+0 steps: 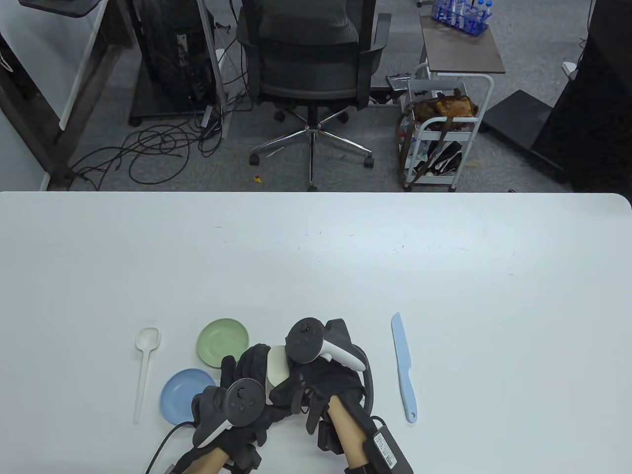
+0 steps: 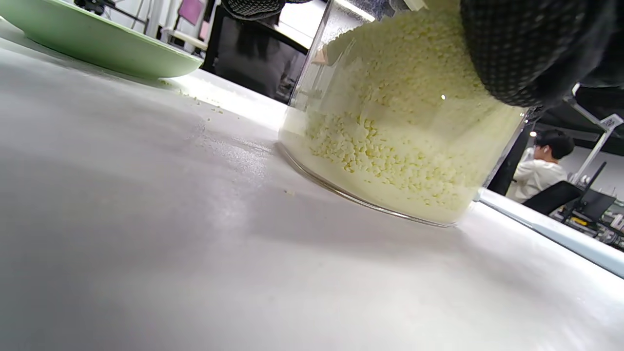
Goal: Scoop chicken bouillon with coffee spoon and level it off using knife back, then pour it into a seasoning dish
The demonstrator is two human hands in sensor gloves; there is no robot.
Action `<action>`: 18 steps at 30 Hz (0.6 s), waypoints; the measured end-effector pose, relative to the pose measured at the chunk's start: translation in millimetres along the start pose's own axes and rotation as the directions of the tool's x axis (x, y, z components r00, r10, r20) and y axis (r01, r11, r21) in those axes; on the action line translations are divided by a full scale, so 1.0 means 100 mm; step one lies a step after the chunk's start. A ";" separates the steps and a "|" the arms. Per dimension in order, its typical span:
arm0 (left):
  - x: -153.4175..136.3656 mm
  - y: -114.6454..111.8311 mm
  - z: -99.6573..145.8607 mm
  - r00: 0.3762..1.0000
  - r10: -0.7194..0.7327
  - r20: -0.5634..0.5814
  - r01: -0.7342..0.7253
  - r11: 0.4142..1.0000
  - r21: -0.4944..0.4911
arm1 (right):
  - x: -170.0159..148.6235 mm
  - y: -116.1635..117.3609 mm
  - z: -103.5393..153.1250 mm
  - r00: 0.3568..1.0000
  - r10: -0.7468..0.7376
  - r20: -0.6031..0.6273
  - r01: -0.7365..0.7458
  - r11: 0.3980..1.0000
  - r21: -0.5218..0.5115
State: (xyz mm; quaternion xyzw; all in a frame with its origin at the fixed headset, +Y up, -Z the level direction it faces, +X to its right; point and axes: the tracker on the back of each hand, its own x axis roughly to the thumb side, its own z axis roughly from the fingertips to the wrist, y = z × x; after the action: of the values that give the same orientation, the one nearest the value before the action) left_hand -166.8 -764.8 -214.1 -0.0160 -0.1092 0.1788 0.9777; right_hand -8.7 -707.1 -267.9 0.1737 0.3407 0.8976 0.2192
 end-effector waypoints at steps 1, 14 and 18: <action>0.00 0.00 0.00 1.000 -0.002 0.000 0.002 1.000 0.002 | -0.01 -0.01 0.01 1.000 -0.004 0.003 0.004 1.000 -0.005; 0.00 -0.01 0.00 1.000 0.010 -0.003 -0.010 1.000 -0.016 | -0.09 -0.17 0.19 0.992 -0.098 0.082 0.103 0.993 -0.064; 0.00 -0.01 0.00 1.000 0.004 -0.002 -0.004 1.000 -0.012 | -0.26 -0.31 0.34 0.994 -0.105 0.023 0.107 0.968 -0.227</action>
State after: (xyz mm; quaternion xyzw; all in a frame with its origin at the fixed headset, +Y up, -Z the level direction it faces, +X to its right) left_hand -166.4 -765.5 -213.7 -0.0223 -0.1093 0.1803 0.9773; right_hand 37.7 -681.7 -269.2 0.1341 0.2432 0.9167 0.2872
